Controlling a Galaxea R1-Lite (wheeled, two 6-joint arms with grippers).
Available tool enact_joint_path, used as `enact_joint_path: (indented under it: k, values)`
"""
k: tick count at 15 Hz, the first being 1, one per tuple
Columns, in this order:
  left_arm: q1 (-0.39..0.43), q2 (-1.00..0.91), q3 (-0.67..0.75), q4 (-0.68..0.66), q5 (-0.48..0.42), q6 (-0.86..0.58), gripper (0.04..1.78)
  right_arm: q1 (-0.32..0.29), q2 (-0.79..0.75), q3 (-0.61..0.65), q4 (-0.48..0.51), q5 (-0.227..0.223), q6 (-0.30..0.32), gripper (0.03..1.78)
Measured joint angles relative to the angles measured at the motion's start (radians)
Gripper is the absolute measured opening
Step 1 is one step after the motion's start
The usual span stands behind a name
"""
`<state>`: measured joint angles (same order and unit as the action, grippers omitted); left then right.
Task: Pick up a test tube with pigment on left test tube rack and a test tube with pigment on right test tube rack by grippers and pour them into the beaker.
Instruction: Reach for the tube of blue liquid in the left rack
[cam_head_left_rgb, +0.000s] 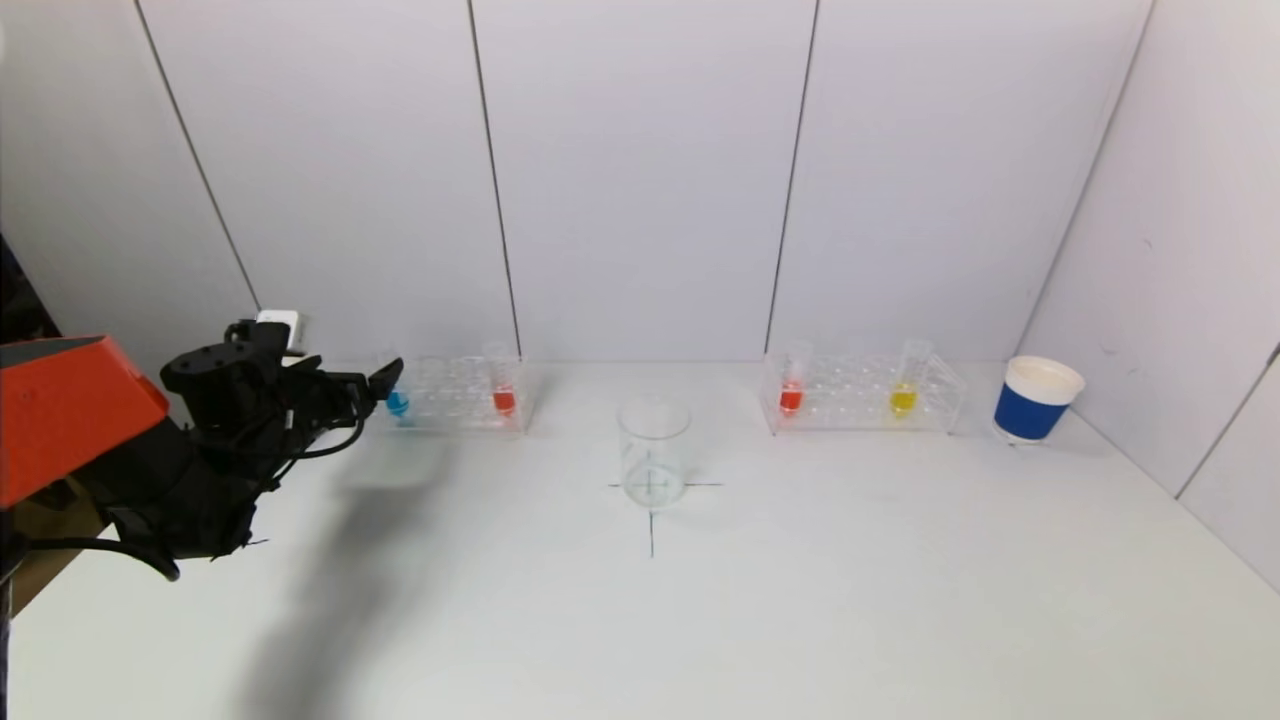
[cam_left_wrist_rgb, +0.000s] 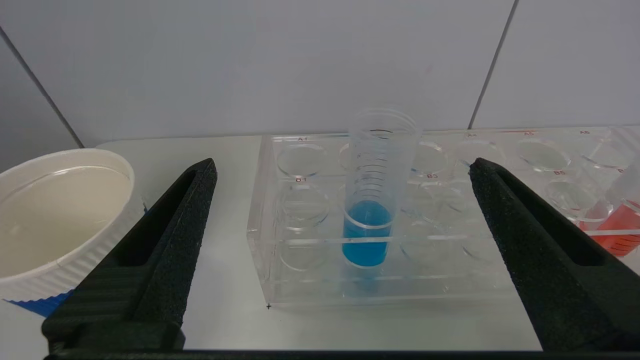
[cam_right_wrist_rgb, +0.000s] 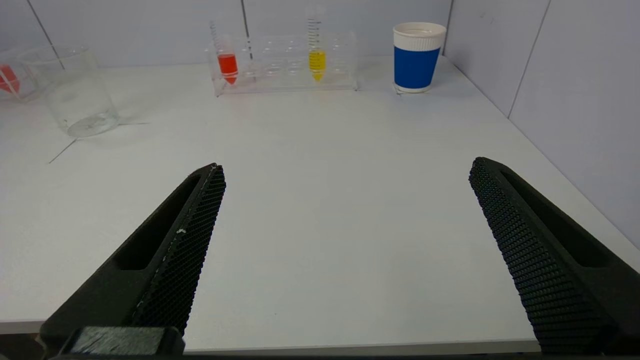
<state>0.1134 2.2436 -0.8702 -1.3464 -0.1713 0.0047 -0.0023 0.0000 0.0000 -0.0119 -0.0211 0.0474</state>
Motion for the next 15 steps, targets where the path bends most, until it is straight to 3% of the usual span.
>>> enact_joint_path:
  k: [7,15]
  values:
    - [0.001,0.044,-0.111,0.066,-0.007,0.001,1.76,0.000,0.000,0.000,0.000,0.000,0.000,1.77]
    - [-0.003,0.055,-0.137,0.084,-0.006,0.003,1.76,0.000,0.000,0.000,0.000,0.000,0.000,1.77]
